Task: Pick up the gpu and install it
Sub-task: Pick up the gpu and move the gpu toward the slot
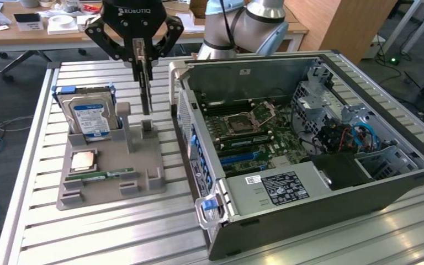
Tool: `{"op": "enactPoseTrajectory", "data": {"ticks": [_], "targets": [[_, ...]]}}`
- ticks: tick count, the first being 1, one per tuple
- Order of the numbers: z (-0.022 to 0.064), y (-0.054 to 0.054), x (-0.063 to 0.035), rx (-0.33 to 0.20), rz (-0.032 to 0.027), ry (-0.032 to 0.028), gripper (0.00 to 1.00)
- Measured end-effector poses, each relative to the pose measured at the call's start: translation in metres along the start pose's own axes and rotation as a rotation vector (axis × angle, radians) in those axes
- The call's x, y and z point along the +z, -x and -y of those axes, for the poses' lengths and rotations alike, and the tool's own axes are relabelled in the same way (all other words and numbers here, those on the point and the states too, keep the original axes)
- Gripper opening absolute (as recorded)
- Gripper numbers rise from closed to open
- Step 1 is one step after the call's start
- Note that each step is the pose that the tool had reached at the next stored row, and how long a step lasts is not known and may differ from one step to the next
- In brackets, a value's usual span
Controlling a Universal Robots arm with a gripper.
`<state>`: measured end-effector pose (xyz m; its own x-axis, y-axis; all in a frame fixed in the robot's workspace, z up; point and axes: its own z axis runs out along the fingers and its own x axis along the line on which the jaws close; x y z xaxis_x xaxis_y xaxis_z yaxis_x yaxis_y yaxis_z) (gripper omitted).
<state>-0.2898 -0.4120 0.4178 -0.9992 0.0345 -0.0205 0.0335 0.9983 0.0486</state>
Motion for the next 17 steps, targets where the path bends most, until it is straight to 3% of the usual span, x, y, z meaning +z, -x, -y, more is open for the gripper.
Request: {"op": "enactPoseTrajectory", "data": {"ticks": [7,17], "targets": [[-0.0003,0.009,-0.0006,0.0,0.0,-0.0001,0.26],[-0.0012,0.037,-0.0002,0.0,-0.0001,0.0037,0.26]]}}
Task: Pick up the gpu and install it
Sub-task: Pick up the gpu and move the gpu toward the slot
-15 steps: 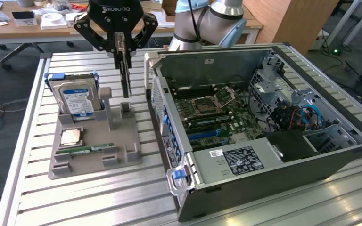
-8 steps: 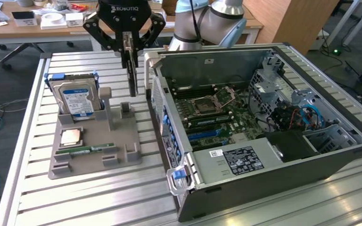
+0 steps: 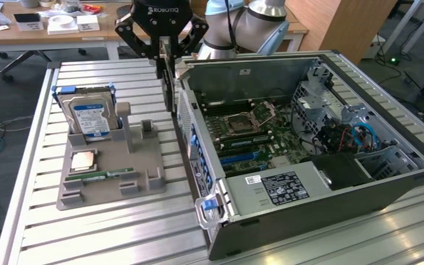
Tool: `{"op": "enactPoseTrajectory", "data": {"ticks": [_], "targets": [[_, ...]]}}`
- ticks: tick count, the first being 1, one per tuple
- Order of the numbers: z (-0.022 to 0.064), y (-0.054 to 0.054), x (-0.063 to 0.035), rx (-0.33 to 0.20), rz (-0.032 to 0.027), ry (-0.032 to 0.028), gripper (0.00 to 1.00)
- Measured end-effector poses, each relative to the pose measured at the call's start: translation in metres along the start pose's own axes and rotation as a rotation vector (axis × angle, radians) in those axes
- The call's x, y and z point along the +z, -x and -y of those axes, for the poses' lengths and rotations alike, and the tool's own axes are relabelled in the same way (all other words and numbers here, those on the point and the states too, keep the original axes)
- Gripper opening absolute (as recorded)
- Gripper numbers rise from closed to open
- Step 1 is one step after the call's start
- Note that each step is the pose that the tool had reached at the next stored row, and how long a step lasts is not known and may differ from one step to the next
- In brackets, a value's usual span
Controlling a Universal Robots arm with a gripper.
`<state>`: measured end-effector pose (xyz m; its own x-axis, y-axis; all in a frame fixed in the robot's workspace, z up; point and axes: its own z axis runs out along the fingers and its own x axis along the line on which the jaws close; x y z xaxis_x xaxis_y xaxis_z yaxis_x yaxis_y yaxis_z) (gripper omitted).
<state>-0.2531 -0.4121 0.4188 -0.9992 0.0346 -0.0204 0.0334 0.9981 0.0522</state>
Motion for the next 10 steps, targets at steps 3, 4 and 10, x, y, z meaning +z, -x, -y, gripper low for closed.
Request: {"op": "enactPoseTrajectory", "data": {"ticks": [3,4,10], "targets": [[-0.0004,0.01,0.0002,0.0,-0.0001,0.0023,0.26],[-0.0005,0.014,0.0003,0.0,-0.0001,0.0031,0.26],[-0.0012,0.037,0.0008,0.0,-0.0002,0.0069,0.26]]}}
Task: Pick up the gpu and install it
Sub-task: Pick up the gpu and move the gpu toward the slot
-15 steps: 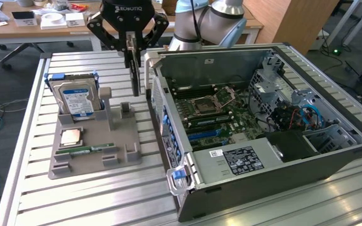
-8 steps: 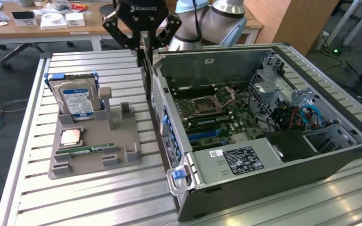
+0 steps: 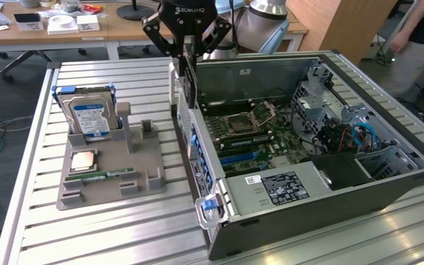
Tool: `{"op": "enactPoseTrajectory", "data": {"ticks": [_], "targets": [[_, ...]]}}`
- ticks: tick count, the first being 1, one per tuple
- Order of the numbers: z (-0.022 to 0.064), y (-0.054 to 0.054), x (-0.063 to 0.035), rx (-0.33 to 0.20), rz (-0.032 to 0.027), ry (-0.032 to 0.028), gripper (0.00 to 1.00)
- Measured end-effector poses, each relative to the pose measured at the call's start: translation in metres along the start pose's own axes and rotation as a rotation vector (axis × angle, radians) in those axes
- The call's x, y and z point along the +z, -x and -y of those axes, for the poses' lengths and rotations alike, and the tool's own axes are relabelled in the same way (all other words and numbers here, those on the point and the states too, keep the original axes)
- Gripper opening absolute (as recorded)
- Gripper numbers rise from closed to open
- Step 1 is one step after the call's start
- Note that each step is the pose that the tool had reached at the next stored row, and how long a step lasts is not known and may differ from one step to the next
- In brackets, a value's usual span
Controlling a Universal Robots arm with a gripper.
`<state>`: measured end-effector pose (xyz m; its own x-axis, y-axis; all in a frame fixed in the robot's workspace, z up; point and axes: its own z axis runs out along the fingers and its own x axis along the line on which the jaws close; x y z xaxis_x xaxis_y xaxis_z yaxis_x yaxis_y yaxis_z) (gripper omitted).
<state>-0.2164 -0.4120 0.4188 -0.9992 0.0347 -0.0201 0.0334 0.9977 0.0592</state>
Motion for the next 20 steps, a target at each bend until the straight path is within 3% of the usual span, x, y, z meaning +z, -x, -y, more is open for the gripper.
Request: {"op": "enactPoseTrajectory", "data": {"ticks": [20], "targets": [[-0.0027,0.08,0.0018,0.0,-0.0004,0.0122,0.26]]}}
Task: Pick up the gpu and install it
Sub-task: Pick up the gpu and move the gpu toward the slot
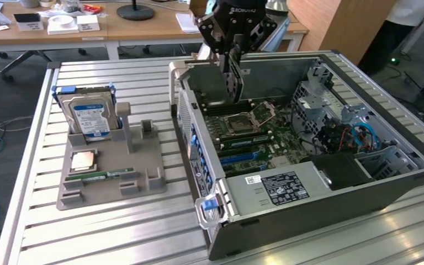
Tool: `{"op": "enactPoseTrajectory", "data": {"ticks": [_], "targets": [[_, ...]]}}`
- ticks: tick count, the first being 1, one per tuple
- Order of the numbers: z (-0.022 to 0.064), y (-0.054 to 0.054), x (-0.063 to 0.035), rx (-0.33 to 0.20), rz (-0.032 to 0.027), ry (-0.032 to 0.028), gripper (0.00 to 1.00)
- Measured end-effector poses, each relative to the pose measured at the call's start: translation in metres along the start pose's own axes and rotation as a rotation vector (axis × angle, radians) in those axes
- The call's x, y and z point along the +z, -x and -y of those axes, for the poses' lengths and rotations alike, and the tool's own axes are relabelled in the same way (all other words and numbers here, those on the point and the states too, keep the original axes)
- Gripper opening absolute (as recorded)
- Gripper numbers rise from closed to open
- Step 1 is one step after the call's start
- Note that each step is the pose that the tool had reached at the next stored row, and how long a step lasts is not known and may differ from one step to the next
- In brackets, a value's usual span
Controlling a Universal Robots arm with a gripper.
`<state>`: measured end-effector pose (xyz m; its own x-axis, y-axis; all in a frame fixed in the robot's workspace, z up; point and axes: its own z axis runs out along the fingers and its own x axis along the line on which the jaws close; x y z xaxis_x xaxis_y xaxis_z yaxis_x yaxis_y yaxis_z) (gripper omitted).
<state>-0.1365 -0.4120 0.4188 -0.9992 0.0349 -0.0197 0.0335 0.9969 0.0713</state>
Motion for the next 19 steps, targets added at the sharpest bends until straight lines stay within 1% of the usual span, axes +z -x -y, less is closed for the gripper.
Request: {"op": "enactPoseTrajectory", "data": {"ticks": [12,19], "targets": [[-0.0016,0.046,0.001,0.0,-0.0002,0.005,0.26],[-0.0024,0.071,0.0015,0.0,-0.0003,0.0072,0.26]]}}
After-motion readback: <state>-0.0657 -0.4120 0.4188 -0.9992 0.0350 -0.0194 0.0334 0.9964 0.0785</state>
